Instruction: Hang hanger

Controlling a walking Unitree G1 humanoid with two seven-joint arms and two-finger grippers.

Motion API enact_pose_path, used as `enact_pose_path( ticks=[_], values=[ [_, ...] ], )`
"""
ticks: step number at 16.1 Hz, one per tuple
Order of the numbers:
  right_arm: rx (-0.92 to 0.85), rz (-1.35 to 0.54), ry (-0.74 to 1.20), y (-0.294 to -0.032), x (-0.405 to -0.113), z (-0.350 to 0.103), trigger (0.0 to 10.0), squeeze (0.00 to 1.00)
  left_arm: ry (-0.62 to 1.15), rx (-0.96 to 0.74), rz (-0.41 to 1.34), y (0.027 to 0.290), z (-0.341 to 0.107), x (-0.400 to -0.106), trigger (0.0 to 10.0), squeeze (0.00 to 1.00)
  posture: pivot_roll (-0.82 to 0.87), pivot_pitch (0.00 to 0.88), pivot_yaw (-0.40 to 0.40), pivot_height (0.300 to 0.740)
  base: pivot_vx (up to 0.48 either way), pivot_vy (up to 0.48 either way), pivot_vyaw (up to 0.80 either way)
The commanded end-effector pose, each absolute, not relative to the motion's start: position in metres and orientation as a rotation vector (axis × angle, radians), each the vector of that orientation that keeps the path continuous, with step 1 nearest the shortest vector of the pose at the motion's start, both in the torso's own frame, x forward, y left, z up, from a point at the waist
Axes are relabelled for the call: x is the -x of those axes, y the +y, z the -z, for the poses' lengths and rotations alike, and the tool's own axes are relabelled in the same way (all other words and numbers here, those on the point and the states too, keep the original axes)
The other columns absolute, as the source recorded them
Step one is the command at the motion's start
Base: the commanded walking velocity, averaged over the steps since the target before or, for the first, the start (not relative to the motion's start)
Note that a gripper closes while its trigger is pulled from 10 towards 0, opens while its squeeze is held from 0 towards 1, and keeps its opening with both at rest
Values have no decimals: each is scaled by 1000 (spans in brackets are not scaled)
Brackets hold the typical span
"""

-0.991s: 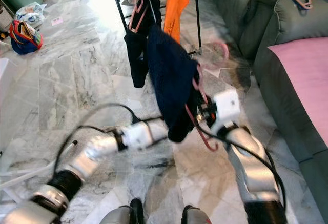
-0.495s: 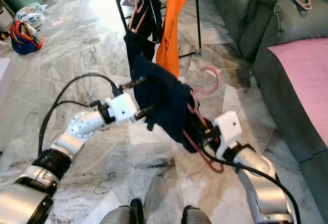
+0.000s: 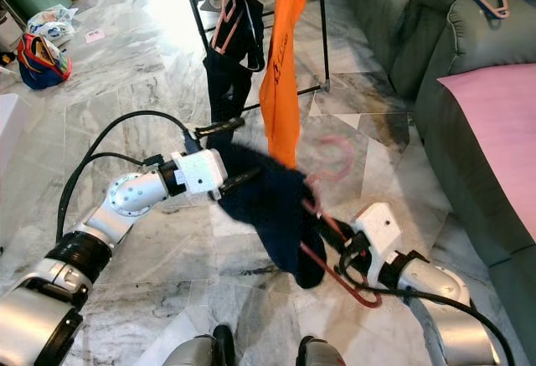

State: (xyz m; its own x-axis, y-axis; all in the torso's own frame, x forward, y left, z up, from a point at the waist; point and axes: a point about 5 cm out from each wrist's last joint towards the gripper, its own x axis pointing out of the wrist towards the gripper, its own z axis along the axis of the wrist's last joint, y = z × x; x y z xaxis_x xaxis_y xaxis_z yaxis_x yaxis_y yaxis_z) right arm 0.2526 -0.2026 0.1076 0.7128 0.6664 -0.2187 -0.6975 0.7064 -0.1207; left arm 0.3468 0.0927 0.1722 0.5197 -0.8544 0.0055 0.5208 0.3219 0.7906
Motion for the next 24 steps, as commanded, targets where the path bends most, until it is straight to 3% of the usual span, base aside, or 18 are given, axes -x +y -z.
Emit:
enact_pose_path(
  ticks=[1,3,4,5,6,14,15,16,17,24],
  values=[
    [245,-823,129,-197,-252,-113,10000,0,-441,-876,978,98,-169,-347,10000,1000,-91,212,109,740,0,0,0],
    [315,-860,133,-201,-255,-118,10000,0,-384,-930,1050,99,-161,-346,10000,1000,-90,213,108,740,0,0,0],
    [358,-878,133,-203,-258,-123,10000,0,-348,-952,1105,100,-155,-344,10000,690,-92,214,108,740,0,0,0],
    [358,-878,133,-203,-258,-123,10000,0,-348,-952,1105,100,-155,-344,10000,690,-92,214,108,740,0,0,0],
    [432,-903,143,-209,-260,-126,10000,0,-285,-977,1165,104,-149,-343,10000,0,-92,218,104,740,0,0,0],
    [650,-1016,180,-212,-257,-127,10000,0,-75,-1006,1239,109,-133,-348,10000,0,-97,219,99,740,0,0,0],
    [670,-1016,173,-212,-257,-128,10000,0,-61,-1009,1247,108,-132,-348,8667,0,-99,220,100,740,0,0,0],
    [683,-1005,159,-212,-259,-129,10000,0,-40,-991,1265,107,-129,-348,1294,0,-102,222,101,740,0,0,0],
    [703,-993,145,-213,-260,-132,10000,0,-8,-981,1282,106,-126,-347,0,0,-107,225,101,740,0,0,0],
    [839,-906,63,-218,-270,-142,10000,0,117,-919,1309,105,-111,-344,0,0,-118,227,102,740,0,0,0]
  ],
)
